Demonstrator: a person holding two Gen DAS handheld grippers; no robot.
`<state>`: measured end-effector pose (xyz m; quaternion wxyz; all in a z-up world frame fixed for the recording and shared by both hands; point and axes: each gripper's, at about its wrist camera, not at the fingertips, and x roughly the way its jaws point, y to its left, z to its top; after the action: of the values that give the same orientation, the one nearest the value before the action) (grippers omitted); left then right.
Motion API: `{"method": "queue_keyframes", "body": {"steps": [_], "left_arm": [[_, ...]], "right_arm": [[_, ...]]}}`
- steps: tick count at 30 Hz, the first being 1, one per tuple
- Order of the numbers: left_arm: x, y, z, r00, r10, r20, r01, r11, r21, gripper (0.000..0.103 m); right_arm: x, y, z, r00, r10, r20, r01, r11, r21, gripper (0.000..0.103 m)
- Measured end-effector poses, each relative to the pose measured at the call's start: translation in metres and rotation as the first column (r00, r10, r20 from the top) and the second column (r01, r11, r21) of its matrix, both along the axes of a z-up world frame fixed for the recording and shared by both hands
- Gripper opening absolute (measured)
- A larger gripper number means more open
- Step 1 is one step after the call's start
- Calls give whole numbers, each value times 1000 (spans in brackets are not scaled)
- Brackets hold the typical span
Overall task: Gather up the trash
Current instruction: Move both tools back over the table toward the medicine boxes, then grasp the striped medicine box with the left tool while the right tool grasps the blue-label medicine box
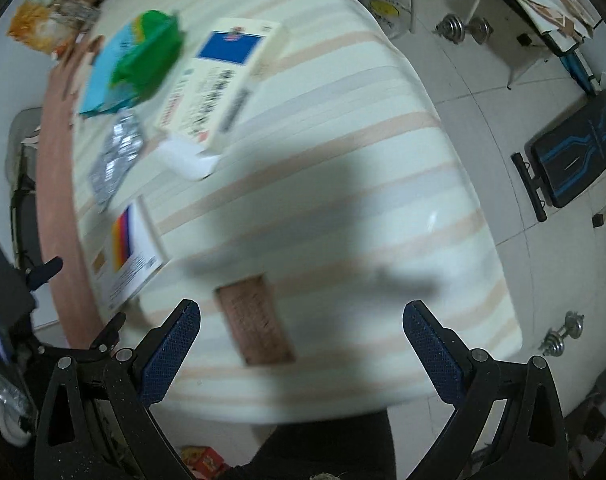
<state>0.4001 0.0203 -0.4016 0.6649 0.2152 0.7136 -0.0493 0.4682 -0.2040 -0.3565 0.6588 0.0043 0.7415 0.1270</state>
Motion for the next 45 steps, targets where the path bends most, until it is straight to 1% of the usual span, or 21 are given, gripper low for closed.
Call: {"method": "queue_keyframes", "body": {"steps": [4,6,7,11,13,14,15,16,17,18,19,21,22,23,28,30,32,35,39,42,45], "left_arm": [[11,-2,-15,997,-40,-63,36,997,-63,99],[11,3,-14,996,-20,-88,9,992,-127,81],[9,7,-12,996,9,-91,-24,986,-164,79],[6,26,-10,985,156,-72,-167,967,-193,78],[3,42,-6,955,291,-63,-298,930,-217,78],[2,51,-4,929,367,-53,-369,902,-225,78],[-2,64,-2,882,469,-51,-467,851,-242,78],[-9,80,0,803,593,-59,-586,767,-260,78],[-18,96,0,701,710,-67,-698,663,-271,78],[-26,104,0,634,769,-76,-754,594,-281,78],[-36,115,-3,540,836,-93,-818,496,-292,78],[-48,123,-10,440,891,-111,-872,394,-290,79],[-50,123,-12,433,895,-106,-874,388,-292,79],[-50,121,-13,438,894,-99,-872,396,-287,79],[-53,105,-14,517,854,-53,-839,493,-230,79],[-45,95,-14,529,848,-39,-833,510,-217,79],[-45,91,-15,533,846,-34,-830,514,-217,79],[-47,89,-15,532,846,-31,-829,514,-219,80],[-39,101,-12,532,846,-29,-829,513,-222,80],[-29,111,-6,543,839,-23,-823,526,-213,80],[-27,107,-4,548,836,-22,-820,533,-208,80]], "right_arm": [[17,-6,-13,1000,-2,-31,2,1000,-13,102],[24,-9,-17,999,-11,-42,10,1000,-14,102],[27,-9,-18,999,-16,-47,15,1000,-11,102],[43,3,-20,998,-19,-52,19,1000,2,102],[51,14,-18,999,-19,-46,19,1000,12,102],[55,20,-17,999,-22,-39,22,1000,17,102],[60,29,-16,999,-27,-31,28,999,24,102],[64,36,-16,999,-35,-24,36,999,30,102],[71,46,-16,998,-56,-10,56,998,34,102],[76,52,-16,997,-76,1,76,997,33,102],[84,61,-18,994,-110,15,109,993,32,102],[96,76,-21,984,-171,44,170,985,27,102],[102,84,-23,980,-190,65,189,982,16,102],[107,93,-26,976,-201,85,202,979,-2,102],[117,122,-37,977,-150,152,167,981,-101,98],[109,130,-36,983,-43,180,73,983,-167,83],[96,133,-37,983,62,175,-32,985,-171,83],[69,132,-40,964,232,133,-205,960,-191,83],[29,132,-42,890,446,93,-416,878,-239,83],[14,137,-42,855,509,98,-462,835,-299,85],[10,140,-44,869,482,110,-431,848,-307,85]]}}
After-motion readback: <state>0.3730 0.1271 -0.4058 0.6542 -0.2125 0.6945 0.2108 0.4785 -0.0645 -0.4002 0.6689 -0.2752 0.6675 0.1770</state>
